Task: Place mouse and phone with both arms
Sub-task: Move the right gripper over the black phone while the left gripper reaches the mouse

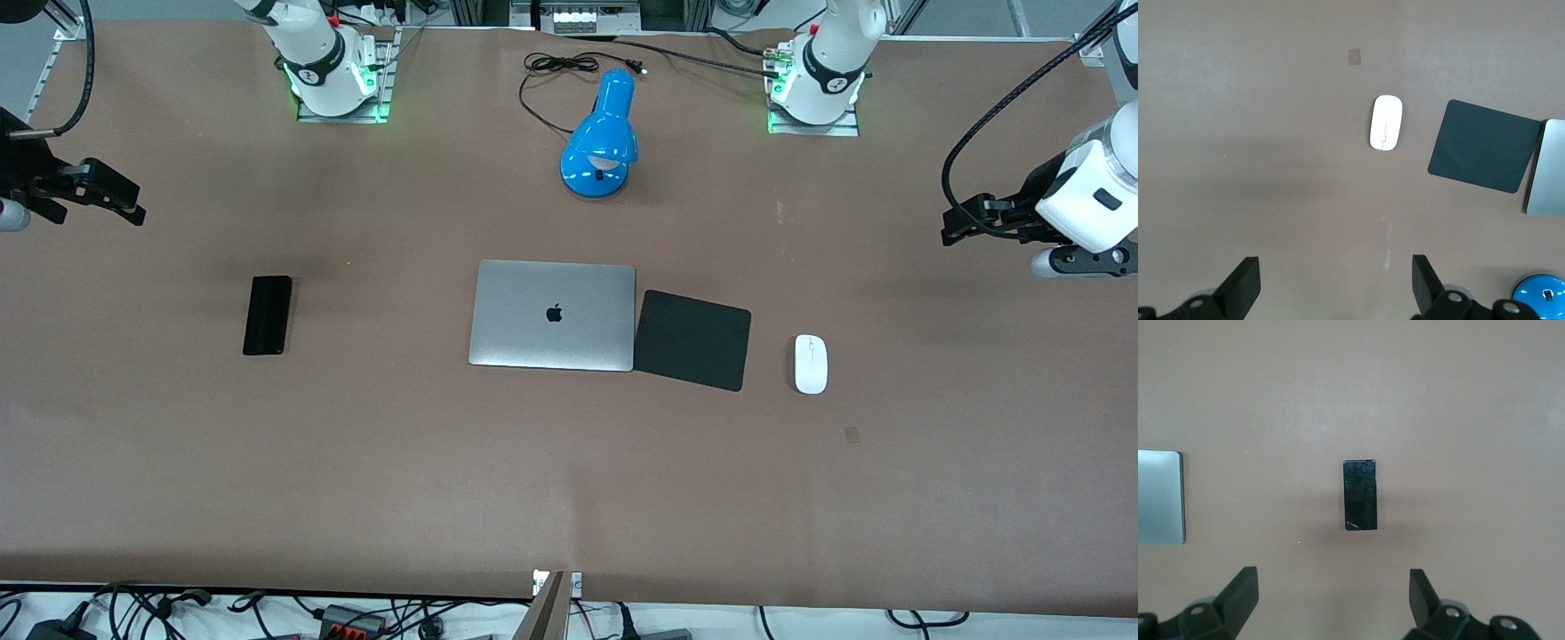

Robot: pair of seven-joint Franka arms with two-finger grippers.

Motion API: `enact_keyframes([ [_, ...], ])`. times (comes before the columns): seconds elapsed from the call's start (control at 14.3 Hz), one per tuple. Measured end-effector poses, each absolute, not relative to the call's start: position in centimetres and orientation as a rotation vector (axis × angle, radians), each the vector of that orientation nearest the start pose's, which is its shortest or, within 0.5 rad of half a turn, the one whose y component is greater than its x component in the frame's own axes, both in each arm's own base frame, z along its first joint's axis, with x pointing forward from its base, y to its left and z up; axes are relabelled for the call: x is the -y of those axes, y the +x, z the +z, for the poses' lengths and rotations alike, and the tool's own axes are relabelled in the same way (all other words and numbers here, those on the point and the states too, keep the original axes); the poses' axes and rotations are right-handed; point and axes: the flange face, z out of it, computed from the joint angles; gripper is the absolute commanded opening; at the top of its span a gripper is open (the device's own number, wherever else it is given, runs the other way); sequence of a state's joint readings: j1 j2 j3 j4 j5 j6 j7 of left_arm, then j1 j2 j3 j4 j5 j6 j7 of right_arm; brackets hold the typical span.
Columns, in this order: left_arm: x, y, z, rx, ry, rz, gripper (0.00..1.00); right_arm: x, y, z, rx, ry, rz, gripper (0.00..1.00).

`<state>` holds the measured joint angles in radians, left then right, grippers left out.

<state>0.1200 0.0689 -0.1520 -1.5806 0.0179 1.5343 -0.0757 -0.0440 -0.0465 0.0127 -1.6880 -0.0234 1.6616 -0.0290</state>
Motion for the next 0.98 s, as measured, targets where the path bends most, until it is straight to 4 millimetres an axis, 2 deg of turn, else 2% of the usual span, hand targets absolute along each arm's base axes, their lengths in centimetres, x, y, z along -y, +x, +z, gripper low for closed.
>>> enact_keyframes([
  [0.42,1.3,56.8,57.9,0.067,-3.122,0.178,1.00,2.0,54.5,60.4,-0.003,-3.166,-0.035,1.00],
  [0.63,1.3,56.8,57.8,0.060,-3.123,0.179,1.00,2.5,54.6,59.4,-0.015,-3.166,-0.005,1.00],
  [0.84,1.4,57.3,57.5,0.058,-3.137,0.179,1.00,2.9,55.6,56.6,-0.025,-3.164,0.052,1.00],
  [0.98,1.3,58.2,56.9,0.055,-3.145,0.188,1.00,3.1,56.8,53.0,-0.026,-3.164,0.089,1.00],
])
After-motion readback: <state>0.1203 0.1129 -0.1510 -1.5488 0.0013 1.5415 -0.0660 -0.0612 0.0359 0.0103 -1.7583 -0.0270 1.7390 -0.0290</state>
